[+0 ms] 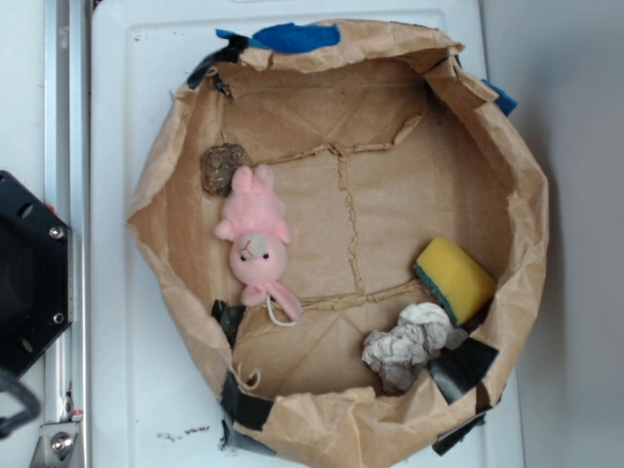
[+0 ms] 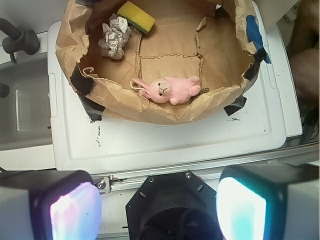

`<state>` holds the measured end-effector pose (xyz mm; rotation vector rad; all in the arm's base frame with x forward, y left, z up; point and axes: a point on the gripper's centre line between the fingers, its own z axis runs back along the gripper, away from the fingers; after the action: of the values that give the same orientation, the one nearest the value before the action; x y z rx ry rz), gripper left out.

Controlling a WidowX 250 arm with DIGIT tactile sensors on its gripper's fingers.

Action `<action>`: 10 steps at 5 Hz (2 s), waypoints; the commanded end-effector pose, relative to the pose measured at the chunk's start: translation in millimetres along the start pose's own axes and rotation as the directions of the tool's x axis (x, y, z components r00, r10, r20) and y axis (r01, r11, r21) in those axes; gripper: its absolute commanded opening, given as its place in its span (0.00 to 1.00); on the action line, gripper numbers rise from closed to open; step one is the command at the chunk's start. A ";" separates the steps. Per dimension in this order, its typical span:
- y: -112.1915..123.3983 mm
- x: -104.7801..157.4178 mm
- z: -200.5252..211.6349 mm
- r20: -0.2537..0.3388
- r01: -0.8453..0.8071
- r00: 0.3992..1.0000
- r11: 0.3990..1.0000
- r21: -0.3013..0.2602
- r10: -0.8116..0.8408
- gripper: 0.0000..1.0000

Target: Grab the pink bunny.

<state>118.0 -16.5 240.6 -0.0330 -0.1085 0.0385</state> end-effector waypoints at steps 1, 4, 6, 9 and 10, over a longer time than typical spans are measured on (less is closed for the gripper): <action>0.0 0.0 0.0 0.000 0.000 1.000 1.000 0.000 0.000 1.00; 12.9 68.1 -23.1 -0.002 -0.013 1.000 1.000 0.027 0.013 1.00; -3.2 93.3 -23.8 0.016 -0.007 1.000 1.000 0.018 0.006 1.00; 0.5 104.8 -38.7 0.000 -0.013 1.000 1.000 0.015 0.013 1.00; 1.0 105.3 -40.7 -0.003 -0.023 1.000 1.000 0.014 0.023 1.00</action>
<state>223.9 -16.8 203.5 -0.0175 -0.0739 0.0465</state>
